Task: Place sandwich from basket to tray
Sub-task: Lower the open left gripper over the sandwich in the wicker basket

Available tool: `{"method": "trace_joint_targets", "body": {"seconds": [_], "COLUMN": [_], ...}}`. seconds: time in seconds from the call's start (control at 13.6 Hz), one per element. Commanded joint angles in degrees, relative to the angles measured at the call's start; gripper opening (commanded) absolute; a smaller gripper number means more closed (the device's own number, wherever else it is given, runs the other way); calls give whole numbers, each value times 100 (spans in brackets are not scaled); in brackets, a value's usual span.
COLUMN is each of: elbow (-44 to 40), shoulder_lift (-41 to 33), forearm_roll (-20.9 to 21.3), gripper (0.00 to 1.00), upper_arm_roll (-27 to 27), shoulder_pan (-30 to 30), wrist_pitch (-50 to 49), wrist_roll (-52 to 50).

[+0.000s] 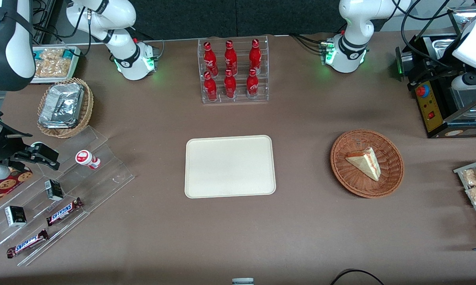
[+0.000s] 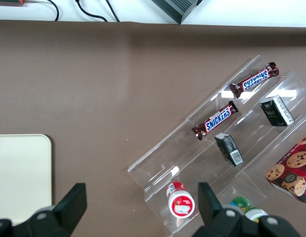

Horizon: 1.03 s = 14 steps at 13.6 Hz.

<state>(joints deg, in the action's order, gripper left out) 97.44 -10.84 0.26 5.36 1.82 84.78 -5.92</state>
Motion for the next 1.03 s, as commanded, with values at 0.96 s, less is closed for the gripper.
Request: {"method": "trace_joint_targets", "body": {"seconds": [0.96], "elbow": [1054], "shoulder_lift": [1286], "forearm_roll": [-290], "gripper": [100], "upper_arm_roll": [-422], "shoulder_pan": [319], "wrist_pitch": [1685], "wrist_roll": [-2618]}}
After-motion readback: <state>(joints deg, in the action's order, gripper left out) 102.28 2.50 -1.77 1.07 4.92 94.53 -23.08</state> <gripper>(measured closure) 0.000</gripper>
